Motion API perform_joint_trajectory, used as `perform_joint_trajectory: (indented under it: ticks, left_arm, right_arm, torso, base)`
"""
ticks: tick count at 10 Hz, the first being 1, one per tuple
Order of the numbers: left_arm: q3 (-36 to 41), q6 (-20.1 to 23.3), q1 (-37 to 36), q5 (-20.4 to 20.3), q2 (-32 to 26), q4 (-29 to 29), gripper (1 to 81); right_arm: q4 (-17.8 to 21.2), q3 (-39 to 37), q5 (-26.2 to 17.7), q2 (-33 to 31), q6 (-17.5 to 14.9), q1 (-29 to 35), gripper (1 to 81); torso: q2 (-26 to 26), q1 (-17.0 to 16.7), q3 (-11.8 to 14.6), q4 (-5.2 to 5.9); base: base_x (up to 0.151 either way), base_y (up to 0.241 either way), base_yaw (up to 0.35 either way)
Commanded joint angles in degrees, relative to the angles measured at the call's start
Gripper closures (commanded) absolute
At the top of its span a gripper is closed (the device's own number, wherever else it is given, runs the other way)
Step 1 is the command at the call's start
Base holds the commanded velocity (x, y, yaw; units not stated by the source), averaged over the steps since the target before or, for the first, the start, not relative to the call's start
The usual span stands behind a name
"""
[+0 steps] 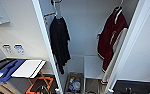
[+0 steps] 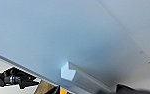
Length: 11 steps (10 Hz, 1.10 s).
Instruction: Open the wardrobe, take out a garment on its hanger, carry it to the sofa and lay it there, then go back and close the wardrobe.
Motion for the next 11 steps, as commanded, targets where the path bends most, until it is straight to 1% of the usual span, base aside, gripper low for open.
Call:
perform_joint_trajectory:
  ticks: [1, 2, 3, 4, 5, 6, 7, 8, 9, 10, 11]
  left_arm:
    - [17.0, -0.7, 6.9, -7.0, -10.6, -1.3, 1.0]
    - [16.8, -0.6, 10.2, -10.8, -14.3, -0.6, 1.0]
    - [15.6, -0.6, 13.6, -14.2, -17.7, -0.3, 1.0]
    - [13.4, -0.7, 16.9, -17.9, -19.5, -0.3, 1.0]
    - [9.7, -1.0, 20.3, -21.4, -20.0, -0.6, 1.0]
    - [6.6, -1.2, 23.3, -23.4, -19.3, -1.1, 1.0]
    - [1.4, -2.3, 26.3, -26.8, -17.2, -3.0, 1.0]
    - [-3.9, -2.5, 28.9, -27.9, -14.2, -4.2, 1.0]
    - [-10.7, -2.7, 30.9, -28.0, -10.0, -5.6, 1.0]
    - [-15.6, -3.1, 32.9, -28.0, -6.2, -5.7, 1.0]
    - [-20.3, -3.5, 34.3, -27.9, -2.8, -6.0, 1.0]
  right_arm:
    - [-5.2, 11.5, 9.9, -11.0, 1.6, -3.9, 1.0]
    - [-5.3, 11.2, 11.6, -14.0, 1.6, -5.6, 1.0]
    - [-5.2, 9.9, 12.2, -17.2, 1.7, -7.1, 1.0]
    - [-5.2, 7.3, 12.8, -19.7, 1.8, -8.4, 1.0]
    - [-4.1, 2.4, 13.1, -22.5, 2.7, -9.2, 1.0]
    - [-2.4, -2.4, 13.1, -24.0, 3.7, -10.6, 1.0]
    - [0.3, -10.3, 13.1, -24.8, 5.8, -12.3, 1.0]
    - [1.8, -16.0, 12.1, -23.8, 7.2, -14.7, 1.0]
    - [2.5, -21.1, 9.2, -21.8, 8.5, -17.1, 1.0]
    - [2.9, -26.4, 8.2, -19.5, 9.1, -20.0, 1.0]
    - [4.1, -31.2, 9.0, -17.4, 9.8, -23.6, 1.0]
  torso:
    - [0.0, 0.0, 0.0, 0.0]
    - [0.0, 0.0, 0.0, 0.0]
    - [0.0, 0.0, 0.0, 0.0]
    - [0.0, -0.1, 0.0, 0.0]
    - [-0.1, -0.1, 0.1, 0.0]
    - [-0.1, -0.2, 0.1, 0.0]
    - [-0.1, -0.2, 0.1, 0.0]
    - [-0.1, -0.2, 0.2, 0.0]
    - [-0.2, -0.3, 0.2, 0.0]
    - [-0.2, -0.3, 0.2, 0.0]
    - [-0.2, -0.3, 0.2, 0.0]
  base:
    - [0.0, 0.0, 0.0]
    - [0.0, 0.0, 0.0]
    - [0.0, 0.0, 0.0]
    - [0.0, 0.0, 0.0]
    - [0.0, 0.0, 0.0]
    - [0.0, 0.0, 0.0]
    - [0.0, 0.0, 0.0]
    - [0.0, 0.0, 0.0]
    - [0.0, 0.0, 0.0]
    - [0.0, 0.0, 0.0]
    - [0.0, 0.0, 0.0]
